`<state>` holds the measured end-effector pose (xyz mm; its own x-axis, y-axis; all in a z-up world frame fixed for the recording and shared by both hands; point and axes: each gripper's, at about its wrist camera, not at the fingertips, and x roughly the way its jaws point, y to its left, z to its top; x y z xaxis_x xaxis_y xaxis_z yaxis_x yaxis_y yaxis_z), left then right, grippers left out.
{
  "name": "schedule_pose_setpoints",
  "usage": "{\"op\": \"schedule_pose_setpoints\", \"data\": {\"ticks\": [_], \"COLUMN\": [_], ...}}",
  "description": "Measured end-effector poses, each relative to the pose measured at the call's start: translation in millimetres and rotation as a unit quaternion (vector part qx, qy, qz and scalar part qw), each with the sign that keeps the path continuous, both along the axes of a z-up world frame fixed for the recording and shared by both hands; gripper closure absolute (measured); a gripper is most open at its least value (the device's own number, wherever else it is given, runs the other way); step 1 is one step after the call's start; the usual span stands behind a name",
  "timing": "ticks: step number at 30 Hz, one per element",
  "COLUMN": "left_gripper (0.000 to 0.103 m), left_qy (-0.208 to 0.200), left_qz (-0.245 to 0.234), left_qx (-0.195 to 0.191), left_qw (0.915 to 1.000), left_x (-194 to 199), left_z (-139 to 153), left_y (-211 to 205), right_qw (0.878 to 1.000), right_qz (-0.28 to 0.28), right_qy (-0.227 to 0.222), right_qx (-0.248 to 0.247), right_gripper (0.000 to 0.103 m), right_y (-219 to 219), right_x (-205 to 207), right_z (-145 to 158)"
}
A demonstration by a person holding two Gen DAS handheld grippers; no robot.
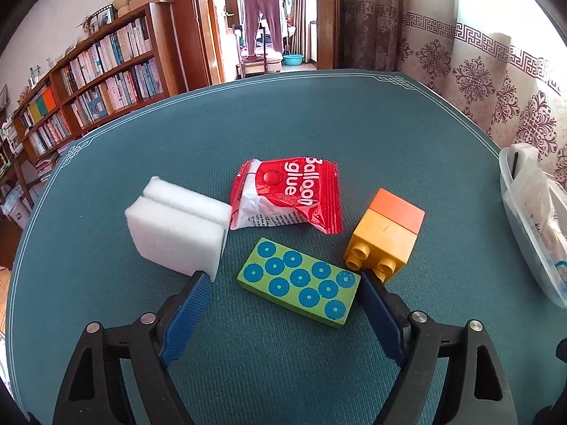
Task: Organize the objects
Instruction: 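Move the left gripper toward the white sponge and Lego bricks, then grasp the green Lego brick with the left gripper while the right gripper grasps the orange-yellow brick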
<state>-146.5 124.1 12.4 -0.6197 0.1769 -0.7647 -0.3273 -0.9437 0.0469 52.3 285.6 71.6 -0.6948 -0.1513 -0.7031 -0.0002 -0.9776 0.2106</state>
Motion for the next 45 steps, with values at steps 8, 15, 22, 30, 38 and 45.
{"op": "schedule_pose_setpoints", "data": {"ticks": [8, 15, 22, 30, 38, 45], "left_gripper": [0.034, 0.034, 0.034, 0.034, 0.034, 0.034], "left_qy": [0.004, -0.001, -0.004, 0.006, 0.026, 0.035], "left_qz": [-0.018, -0.013, 0.002, 0.037, 0.073, 0.089], "left_qx": [0.010, 0.017, 0.030, 0.048, 0.067, 0.079], "left_qw": [0.9998, 0.9998, 0.9996, 0.9981, 0.9948, 0.9923], "left_x": [7.2, 17.5, 36.7, 54.6, 58.9, 60.4], "left_z": [1.7, 1.6, 2.5, 5.3, 9.2, 10.5], "left_y": [-1.1, -8.3, -26.1, -48.6, -62.5, -70.4], "right_qw": [1.000, 1.000, 1.000, 0.999, 0.999, 0.998], "right_qz": [0.000, 0.001, 0.014, 0.038, 0.039, 0.037], "right_qy": [-0.001, -0.002, -0.007, -0.016, -0.033, -0.037], "right_qx": [0.001, 0.000, -0.002, 0.005, 0.011, 0.018], "right_gripper": [0.032, 0.032, 0.032, 0.032, 0.032, 0.032], "right_y": [-1.8, -4.3, -13.2, -28.1, -36.9, -46.0], "right_x": [-0.6, -0.8, -6.2, -31.2, -82.1, -134.8], "right_z": [-0.6, -1.1, -2.0, 0.1, 1.1, -3.0]}}
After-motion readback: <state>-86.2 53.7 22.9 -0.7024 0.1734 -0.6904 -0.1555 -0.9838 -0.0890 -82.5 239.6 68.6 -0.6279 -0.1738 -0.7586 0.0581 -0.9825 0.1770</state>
